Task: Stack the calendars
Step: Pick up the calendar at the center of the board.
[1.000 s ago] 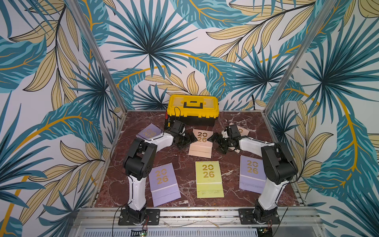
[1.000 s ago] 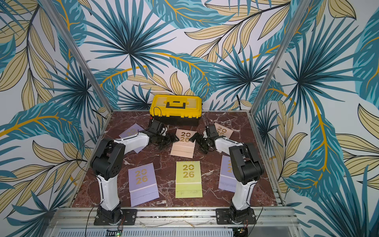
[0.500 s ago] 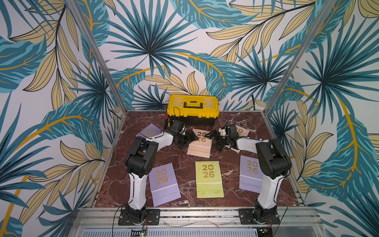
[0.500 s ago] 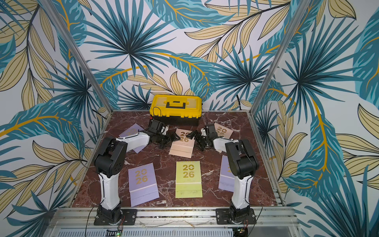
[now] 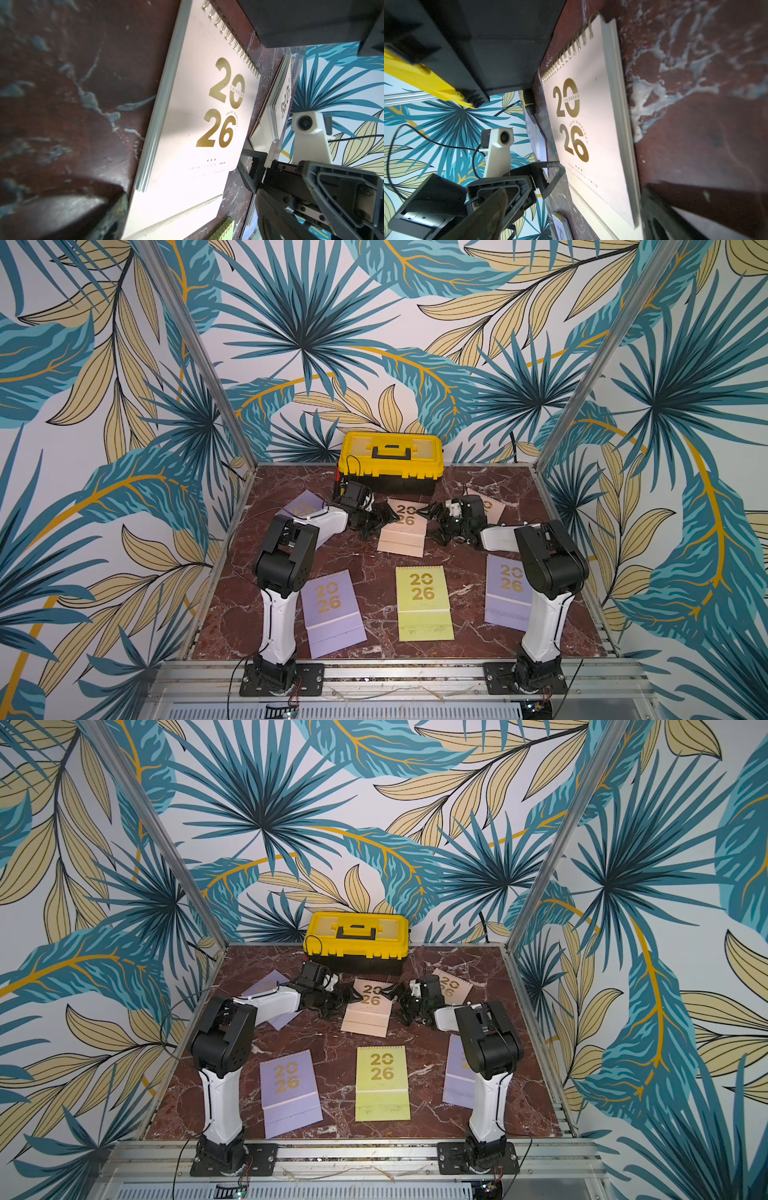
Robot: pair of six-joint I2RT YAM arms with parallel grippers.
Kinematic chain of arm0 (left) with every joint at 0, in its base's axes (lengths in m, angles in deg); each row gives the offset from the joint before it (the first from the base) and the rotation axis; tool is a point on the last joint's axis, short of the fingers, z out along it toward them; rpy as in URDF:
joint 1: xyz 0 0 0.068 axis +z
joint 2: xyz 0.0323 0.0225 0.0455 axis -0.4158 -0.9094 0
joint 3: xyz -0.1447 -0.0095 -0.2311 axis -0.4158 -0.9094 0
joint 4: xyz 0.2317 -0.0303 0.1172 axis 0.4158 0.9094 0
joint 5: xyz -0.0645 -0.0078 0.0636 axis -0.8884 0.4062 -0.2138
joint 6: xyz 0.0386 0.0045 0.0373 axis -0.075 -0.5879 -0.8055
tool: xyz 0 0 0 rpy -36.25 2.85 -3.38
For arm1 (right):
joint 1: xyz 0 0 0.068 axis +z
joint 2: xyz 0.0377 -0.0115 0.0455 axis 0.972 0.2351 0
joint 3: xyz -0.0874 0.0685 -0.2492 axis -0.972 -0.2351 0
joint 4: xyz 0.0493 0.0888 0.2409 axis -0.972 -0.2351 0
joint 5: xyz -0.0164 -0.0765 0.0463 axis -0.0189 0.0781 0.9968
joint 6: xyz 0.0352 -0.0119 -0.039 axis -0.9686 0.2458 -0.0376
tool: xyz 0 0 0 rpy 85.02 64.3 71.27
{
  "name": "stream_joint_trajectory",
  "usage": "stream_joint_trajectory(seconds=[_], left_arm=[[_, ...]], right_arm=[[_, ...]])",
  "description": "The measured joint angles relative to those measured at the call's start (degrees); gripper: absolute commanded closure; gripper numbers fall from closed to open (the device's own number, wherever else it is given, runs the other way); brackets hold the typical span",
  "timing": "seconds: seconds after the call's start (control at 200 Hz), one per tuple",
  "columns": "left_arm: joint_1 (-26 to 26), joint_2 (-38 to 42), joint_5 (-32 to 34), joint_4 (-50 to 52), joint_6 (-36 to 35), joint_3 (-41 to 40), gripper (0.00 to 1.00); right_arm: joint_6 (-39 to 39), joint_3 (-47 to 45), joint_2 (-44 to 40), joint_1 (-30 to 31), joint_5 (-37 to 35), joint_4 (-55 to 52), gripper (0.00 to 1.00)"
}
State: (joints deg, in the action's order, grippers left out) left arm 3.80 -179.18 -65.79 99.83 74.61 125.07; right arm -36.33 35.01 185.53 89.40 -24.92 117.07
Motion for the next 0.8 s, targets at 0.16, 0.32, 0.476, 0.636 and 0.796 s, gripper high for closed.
stream_joint_trajectory(seconds=[0.16, 0.32, 0.476, 0.636, 0.796], left_arm=[[0.31, 0.0, -0.07, -0.02, 0.02, 0.0, 0.05], [0.33, 0.0, -0.28, -0.09, 0.2, 0.0, 0.05], [0.52, -0.09, -0.72, -0.13, 0.26, 0.0, 0.05], [0.63, -0.17, -1.18, -0.24, 0.33, 0.0, 0.06], [0.63, -0.39, -2.01, -0.5, 0.55, 0.0, 0.08]], right_arm=[[-2.01, -1.73, 0.09, 0.0, 1.03, 3.65, 0.03], [-4.79, -3.32, 0.13, 0.17, 2.82, 8.37, 0.05], [-6.21, -3.78, 0.31, 0.17, 3.19, 10.86, 0.06], [-3.17, -3.65, 0.28, 0.31, 2.56, 6.36, 0.1], [0.57, -2.99, -0.83, 0.48, 2.23, 2.16, 0.09]])
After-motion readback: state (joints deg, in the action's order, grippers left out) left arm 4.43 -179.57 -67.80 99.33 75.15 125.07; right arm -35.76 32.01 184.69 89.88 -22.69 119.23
